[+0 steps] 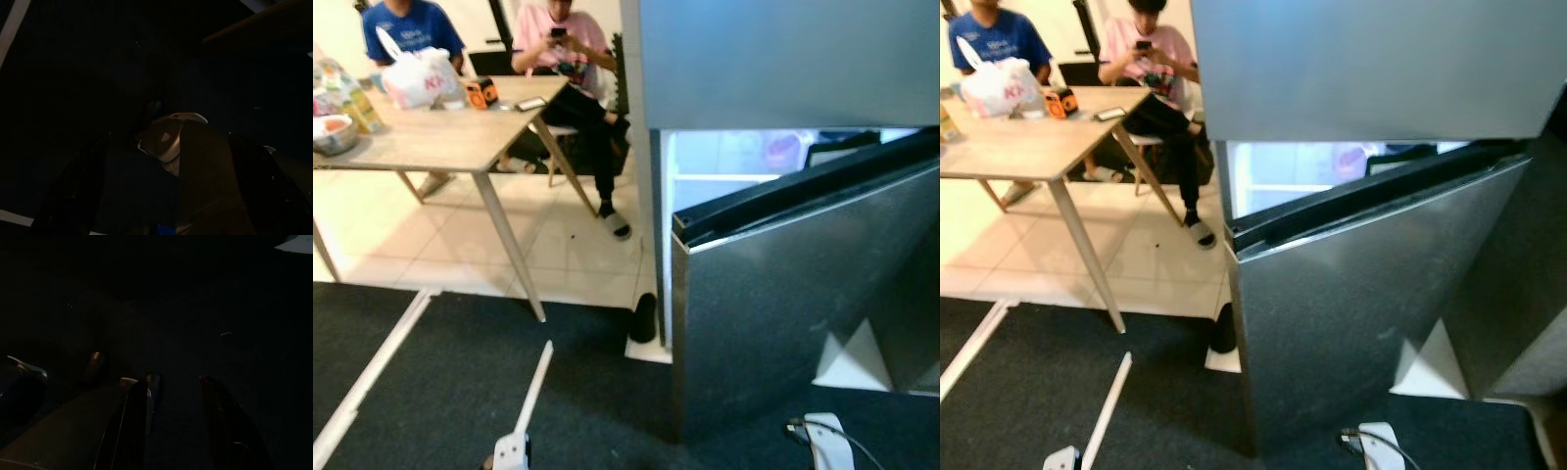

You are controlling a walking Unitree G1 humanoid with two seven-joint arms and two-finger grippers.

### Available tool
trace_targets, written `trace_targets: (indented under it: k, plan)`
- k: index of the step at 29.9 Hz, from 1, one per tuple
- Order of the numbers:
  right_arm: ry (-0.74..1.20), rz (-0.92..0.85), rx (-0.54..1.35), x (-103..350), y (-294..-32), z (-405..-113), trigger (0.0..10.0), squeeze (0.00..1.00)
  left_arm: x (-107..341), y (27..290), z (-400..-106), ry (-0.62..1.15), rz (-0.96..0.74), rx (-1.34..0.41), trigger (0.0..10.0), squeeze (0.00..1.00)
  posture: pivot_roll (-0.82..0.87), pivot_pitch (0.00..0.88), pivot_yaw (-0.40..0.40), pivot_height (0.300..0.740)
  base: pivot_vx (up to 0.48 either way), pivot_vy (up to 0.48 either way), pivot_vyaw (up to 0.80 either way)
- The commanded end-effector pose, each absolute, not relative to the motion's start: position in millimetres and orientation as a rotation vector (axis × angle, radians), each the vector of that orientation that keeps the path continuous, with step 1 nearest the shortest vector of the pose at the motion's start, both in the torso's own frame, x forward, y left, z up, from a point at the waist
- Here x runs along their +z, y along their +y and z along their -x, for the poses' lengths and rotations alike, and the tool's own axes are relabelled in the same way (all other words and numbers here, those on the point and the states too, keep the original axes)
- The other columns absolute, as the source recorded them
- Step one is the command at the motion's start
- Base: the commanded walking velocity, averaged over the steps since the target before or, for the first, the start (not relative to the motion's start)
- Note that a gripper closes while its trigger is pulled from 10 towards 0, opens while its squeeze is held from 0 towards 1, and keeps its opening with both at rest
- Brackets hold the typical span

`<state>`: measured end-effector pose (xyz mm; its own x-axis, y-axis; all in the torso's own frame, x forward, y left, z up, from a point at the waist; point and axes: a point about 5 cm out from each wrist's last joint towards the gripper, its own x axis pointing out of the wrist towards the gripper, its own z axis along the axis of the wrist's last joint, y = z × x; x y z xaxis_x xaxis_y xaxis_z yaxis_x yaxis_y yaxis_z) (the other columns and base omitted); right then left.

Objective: Restocking fridge

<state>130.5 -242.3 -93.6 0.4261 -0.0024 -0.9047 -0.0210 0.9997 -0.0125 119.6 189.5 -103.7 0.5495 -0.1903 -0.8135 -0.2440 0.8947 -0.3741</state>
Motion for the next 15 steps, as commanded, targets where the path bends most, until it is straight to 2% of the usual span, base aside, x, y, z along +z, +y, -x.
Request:
trace_targets:
  k: [1,15]
  plan:
    - [1.133,0.019,0.016,-94.5,-240.1,-129.6,10.0,0.0,-103.1,194.7,-119.9,1.002,0.465,0.041,10.0,0.0,-0.03,0.0,0.065,0.74,0.0,0.0,0.72]
    - [1.128,0.059,0.024,-92.7,-242.2,-133.7,10.0,0.0,-102.4,194.8,-121.8,0.999,0.468,0.033,10.0,0.0,-0.03,0.0,0.061,0.74,0.0,0.0,0.72]
